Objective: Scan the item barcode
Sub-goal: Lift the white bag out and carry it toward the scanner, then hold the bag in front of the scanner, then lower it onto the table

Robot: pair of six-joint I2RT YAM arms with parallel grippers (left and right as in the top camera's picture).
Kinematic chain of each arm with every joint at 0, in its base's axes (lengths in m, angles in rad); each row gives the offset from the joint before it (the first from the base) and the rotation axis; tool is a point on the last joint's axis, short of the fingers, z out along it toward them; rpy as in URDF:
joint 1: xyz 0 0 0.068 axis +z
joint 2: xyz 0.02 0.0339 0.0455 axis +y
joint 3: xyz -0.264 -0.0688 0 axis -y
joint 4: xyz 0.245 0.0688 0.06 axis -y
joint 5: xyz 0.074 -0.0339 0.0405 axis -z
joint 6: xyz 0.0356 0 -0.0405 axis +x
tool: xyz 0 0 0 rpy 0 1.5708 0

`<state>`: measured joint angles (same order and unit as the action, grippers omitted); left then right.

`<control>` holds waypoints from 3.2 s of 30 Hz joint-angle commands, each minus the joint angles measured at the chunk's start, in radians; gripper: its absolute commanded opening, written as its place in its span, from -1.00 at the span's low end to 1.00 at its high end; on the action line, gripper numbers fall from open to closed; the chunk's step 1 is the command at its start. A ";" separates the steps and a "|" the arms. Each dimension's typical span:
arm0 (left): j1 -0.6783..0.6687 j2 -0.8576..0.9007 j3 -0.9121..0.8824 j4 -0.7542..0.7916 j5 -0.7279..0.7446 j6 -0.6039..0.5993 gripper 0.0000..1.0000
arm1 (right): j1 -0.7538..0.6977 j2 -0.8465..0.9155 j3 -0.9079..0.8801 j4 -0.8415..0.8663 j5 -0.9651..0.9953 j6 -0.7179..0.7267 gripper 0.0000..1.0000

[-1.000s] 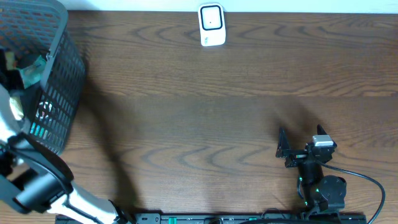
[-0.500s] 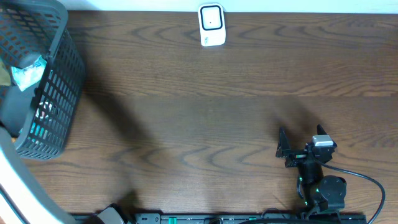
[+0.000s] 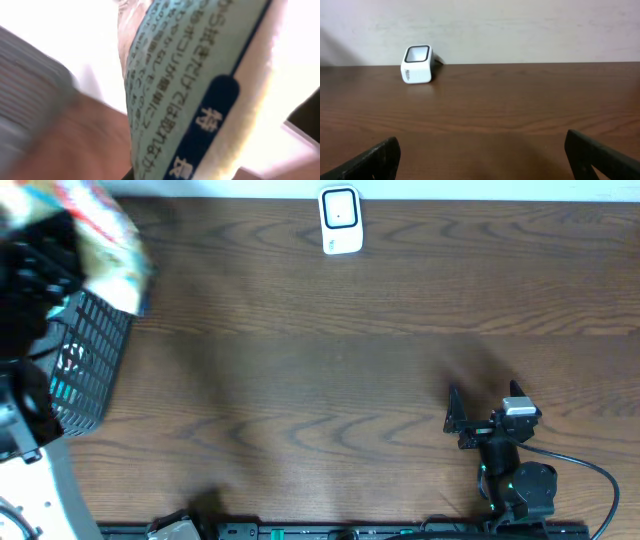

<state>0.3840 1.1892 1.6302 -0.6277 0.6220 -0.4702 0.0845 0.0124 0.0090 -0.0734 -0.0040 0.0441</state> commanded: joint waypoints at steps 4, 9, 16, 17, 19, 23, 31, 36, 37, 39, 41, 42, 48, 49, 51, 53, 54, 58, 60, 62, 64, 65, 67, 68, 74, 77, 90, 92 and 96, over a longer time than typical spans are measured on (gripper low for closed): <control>-0.216 0.038 0.006 -0.146 -0.017 -0.039 -0.86 | 0.008 -0.006 -0.004 -0.002 -0.002 -0.008 0.99; -0.425 0.118 0.004 -0.301 -0.246 -0.013 -0.85 | 0.008 -0.006 -0.004 -0.002 -0.002 -0.008 0.99; -0.698 0.296 0.003 -0.356 -0.552 -0.014 -0.86 | 0.008 -0.006 -0.004 -0.002 -0.002 -0.008 0.99; -0.725 0.322 0.003 -0.356 -0.587 -0.014 -0.85 | 0.008 -0.006 -0.004 -0.002 -0.002 -0.008 0.99; -0.773 0.375 0.003 -0.356 -0.646 -0.014 -0.86 | 0.008 -0.006 -0.004 -0.002 -0.002 -0.008 0.99; -0.867 0.517 0.003 -0.356 -0.795 -0.041 -0.86 | 0.008 -0.006 -0.004 -0.002 -0.002 -0.008 0.99; -0.952 0.739 0.003 -0.356 -0.851 -0.108 -0.85 | 0.008 -0.006 -0.004 -0.002 -0.002 -0.008 0.98; -0.989 0.787 0.003 -0.356 -0.780 -0.106 -0.85 | 0.008 -0.006 -0.004 -0.002 -0.002 -0.008 0.99; -0.990 0.782 0.004 -0.355 -0.780 -0.103 -0.85 | 0.008 -0.006 -0.004 -0.002 -0.002 -0.008 0.99; -0.982 0.752 0.005 -0.359 -0.779 -0.100 -0.84 | 0.008 -0.006 -0.004 -0.002 -0.002 -0.008 0.99; -0.974 0.716 0.005 -0.359 -0.779 -0.100 -0.66 | 0.008 -0.006 -0.004 -0.002 -0.002 -0.008 0.98; -0.969 0.698 0.005 -0.359 -0.780 -0.100 -0.56 | 0.008 -0.006 -0.004 -0.002 -0.002 -0.008 0.98; -0.915 0.553 0.005 -0.347 -0.780 -0.100 -0.29 | 0.008 -0.006 -0.004 -0.002 -0.002 -0.008 0.99; -0.906 0.534 0.005 -0.349 -0.780 -0.100 -0.10 | 0.008 -0.006 -0.004 -0.002 -0.002 -0.008 0.98; -0.881 0.496 0.004 -0.360 -0.780 -0.100 0.10 | 0.008 -0.006 -0.004 -0.002 -0.002 -0.008 0.98; -0.855 0.473 0.004 -0.377 -0.780 -0.100 0.52 | 0.008 -0.006 -0.004 -0.002 -0.002 -0.008 0.98; -0.843 0.467 0.004 -0.387 -0.780 -0.100 0.74 | 0.008 -0.006 -0.004 -0.002 -0.002 -0.008 0.98; -0.800 0.478 0.002 -0.460 -0.779 -0.051 0.96 | 0.008 -0.006 -0.004 -0.002 -0.002 -0.008 0.98; -0.792 0.491 0.002 -0.494 -0.779 -0.039 0.96 | 0.008 -0.006 -0.004 -0.002 -0.002 -0.008 0.98; -0.788 0.500 -0.003 -0.516 -0.779 -0.040 0.94 | 0.008 -0.006 -0.004 -0.002 -0.002 -0.008 0.99; -0.788 0.511 -0.011 -0.525 -0.777 -0.040 0.72 | 0.008 -0.006 -0.004 -0.002 -0.002 -0.008 0.98; -0.788 0.517 -0.017 -0.523 -0.764 -0.039 0.64 | 0.008 -0.006 -0.004 -0.002 -0.002 -0.008 0.99; -0.788 0.530 -0.029 -0.521 -0.732 -0.039 0.59 | 0.008 -0.006 -0.004 -0.002 -0.002 -0.008 0.99; -0.788 0.537 -0.037 -0.517 -0.714 -0.039 0.55 | 0.008 -0.006 -0.004 -0.002 -0.002 -0.008 0.99; -0.792 0.579 -0.151 -0.402 -0.496 -0.019 0.14 | 0.008 -0.006 -0.004 -0.002 -0.002 -0.008 0.99; -0.805 0.610 -0.214 -0.310 -0.363 -0.002 0.13 | 0.008 -0.006 -0.004 -0.002 -0.002 -0.008 0.99; -0.934 0.768 -0.286 -0.089 -0.324 -0.002 0.14 | 0.008 -0.006 -0.004 -0.002 -0.002 -0.008 0.99; -0.953 0.809 -0.286 -0.064 -0.338 -0.002 0.14 | 0.008 -0.006 -0.004 -0.002 -0.002 -0.008 0.98; -0.980 0.880 -0.286 -0.040 -0.338 -0.002 0.14 | 0.008 -0.006 -0.004 -0.002 -0.002 -0.008 0.98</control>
<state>-0.5793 1.9903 1.3521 -0.6712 0.2867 -0.4892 0.0845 0.0124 0.0090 -0.0734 -0.0040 0.0441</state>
